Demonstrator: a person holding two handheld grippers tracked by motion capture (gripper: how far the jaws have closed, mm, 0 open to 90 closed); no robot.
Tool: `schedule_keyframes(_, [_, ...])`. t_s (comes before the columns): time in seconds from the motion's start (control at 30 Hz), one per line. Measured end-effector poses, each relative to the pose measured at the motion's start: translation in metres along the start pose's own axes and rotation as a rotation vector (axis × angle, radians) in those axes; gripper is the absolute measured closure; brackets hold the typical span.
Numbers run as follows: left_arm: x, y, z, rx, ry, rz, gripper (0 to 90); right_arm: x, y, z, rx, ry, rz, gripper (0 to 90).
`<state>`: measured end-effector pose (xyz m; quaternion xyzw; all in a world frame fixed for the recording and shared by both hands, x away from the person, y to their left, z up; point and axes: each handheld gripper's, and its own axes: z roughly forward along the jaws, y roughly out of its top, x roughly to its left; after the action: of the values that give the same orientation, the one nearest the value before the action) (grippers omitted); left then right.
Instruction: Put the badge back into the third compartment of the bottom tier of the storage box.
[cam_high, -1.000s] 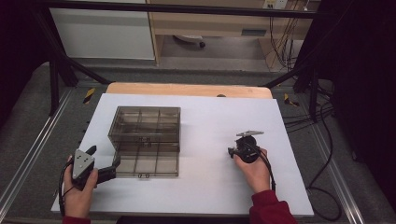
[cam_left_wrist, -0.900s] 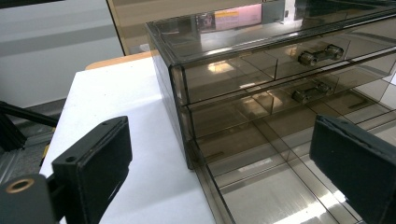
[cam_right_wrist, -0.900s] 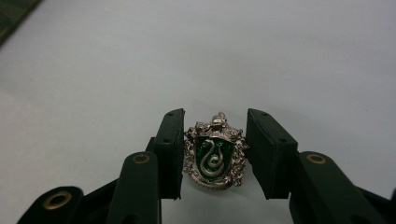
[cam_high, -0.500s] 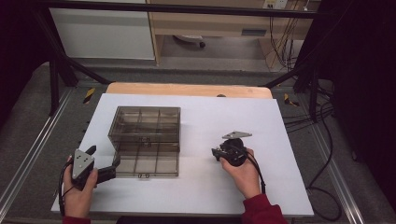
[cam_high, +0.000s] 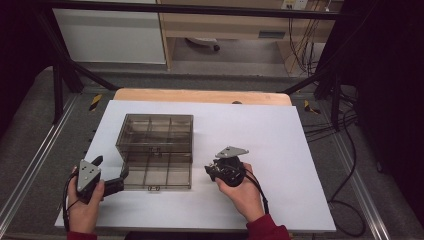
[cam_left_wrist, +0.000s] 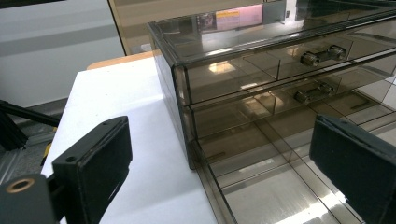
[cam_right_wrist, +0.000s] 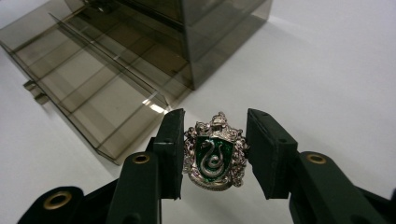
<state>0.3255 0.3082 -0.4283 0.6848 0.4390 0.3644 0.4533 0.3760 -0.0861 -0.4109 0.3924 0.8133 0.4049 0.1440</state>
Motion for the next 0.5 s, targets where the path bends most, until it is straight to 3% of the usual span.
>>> schedule_keyframes(0.5, [0.001,0.000,0.000,-0.003,0.002,-0.006,6.1,0.038,0.013,0.017,-0.047,0.095,-0.053,58.8])
